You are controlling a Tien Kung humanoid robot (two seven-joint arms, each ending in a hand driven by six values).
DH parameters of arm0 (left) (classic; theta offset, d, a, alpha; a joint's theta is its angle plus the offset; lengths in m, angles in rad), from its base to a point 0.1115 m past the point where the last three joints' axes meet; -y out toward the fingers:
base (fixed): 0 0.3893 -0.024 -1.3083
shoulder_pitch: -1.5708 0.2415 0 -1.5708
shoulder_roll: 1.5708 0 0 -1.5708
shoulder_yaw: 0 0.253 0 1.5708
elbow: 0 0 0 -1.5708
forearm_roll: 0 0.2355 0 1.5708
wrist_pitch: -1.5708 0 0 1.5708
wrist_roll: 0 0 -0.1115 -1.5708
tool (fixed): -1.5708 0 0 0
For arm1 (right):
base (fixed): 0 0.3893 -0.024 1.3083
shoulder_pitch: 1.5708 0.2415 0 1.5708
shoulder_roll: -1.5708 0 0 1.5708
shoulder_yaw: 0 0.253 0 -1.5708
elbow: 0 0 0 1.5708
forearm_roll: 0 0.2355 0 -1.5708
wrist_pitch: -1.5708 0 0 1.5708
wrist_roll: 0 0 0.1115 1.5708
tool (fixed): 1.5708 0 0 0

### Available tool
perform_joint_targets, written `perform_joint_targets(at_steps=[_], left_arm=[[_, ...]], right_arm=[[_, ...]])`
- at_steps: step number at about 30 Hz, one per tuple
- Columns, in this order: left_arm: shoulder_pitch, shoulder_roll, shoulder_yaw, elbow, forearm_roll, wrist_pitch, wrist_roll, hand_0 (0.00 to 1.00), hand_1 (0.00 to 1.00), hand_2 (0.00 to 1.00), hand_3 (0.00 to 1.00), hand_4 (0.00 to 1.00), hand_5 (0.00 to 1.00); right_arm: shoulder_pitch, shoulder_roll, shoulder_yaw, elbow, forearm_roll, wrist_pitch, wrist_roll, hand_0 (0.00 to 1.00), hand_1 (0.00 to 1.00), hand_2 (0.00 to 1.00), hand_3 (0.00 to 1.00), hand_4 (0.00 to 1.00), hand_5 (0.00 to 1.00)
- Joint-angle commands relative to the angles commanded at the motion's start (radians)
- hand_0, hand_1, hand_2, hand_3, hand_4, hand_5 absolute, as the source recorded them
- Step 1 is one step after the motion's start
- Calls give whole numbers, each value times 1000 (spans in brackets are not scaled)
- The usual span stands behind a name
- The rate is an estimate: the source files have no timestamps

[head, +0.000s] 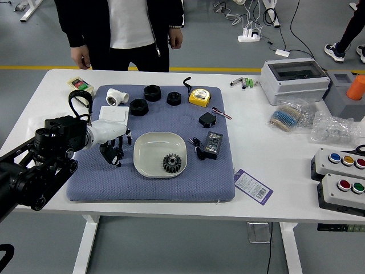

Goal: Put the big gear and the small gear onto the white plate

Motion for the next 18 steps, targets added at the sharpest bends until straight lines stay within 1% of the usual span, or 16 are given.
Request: perform_joint_targets(at_steps=[1,6,7,12,13,18], left_arm=[[0,0,0,4,0,0,1,360,458,516,585,844,112],[0,-2,-1,10,-9,-2,4,360,458,516,585,844,112],[-1,-2,-1,9,-10,-3,5,353,450,512,576,763,102],[-7,-3,-1,9,-14,-3,5,353,450,512,576,763,102],[-8,-3,-1,10,-13,-3,4,343,433,494,563,603,68],[-12,0,1,16,-11,-8,1,343,433,494,563,603,68]], right_arm=[[0,0,0,0,0,0,0,734,742,764,635,905,748],[1,0,-2,0,1,0,0,734,742,764,635,905,748],[1,0,-2,0,1,0,0,733,741,764,635,905,748],[2,0,-3,0,1,0,0,733,741,764,635,905,748],[2,0,-3,0,1,0,0,733,741,765,634,905,747],[3,0,-3,0,1,0,0,733,741,765,634,905,747]])
